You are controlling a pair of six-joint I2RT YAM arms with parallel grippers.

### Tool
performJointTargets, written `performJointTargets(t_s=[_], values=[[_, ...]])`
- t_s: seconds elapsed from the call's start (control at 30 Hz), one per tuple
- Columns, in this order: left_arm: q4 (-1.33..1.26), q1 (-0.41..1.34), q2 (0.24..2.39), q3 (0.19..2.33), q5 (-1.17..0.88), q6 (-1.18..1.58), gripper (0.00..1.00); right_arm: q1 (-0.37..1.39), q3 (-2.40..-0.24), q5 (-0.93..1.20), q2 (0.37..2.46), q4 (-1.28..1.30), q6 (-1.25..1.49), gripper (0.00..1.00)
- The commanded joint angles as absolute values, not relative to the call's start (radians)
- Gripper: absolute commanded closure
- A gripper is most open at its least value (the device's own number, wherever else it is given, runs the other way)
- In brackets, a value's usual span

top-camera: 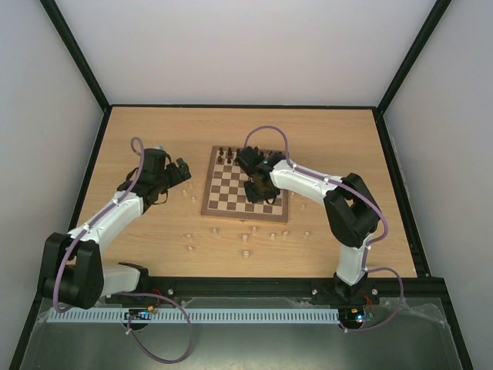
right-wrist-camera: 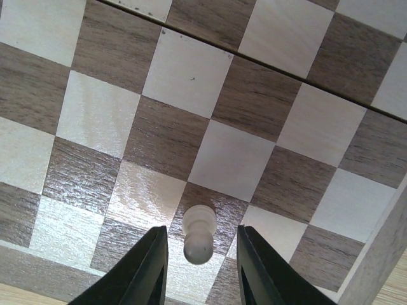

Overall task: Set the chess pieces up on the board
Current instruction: Place the chess piece on the chessboard, then pick up the chess piece at the center of the board.

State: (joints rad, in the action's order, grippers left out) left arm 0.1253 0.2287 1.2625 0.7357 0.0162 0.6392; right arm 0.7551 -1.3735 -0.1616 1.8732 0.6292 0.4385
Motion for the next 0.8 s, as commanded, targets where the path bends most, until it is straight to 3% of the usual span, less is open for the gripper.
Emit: performJointTargets(t_s=[0.0,0.27,0.53,0.77], values=[[0.167,0.234,1.299,0.739,0.077,0.639,0.01,0.763,-1.361,-0.165,1.824,0.691,0.440,0.68],[0.177,0.269,1.368,0.738,0.112,0.678,0.02,0.764,-1.323,-0.150,1.724,0.688,0.434,0.68],[0.203,0.306,1.481,0.814,0.114,0.606,0.23,0.764,-1.274,-0.145,1.660,0.678,0.429,0.68],[0.288,0.319,1.620,0.945,0.058,0.553,0.17,0.764,-1.242,-0.159,1.621,0.679,0.429,0.68]])
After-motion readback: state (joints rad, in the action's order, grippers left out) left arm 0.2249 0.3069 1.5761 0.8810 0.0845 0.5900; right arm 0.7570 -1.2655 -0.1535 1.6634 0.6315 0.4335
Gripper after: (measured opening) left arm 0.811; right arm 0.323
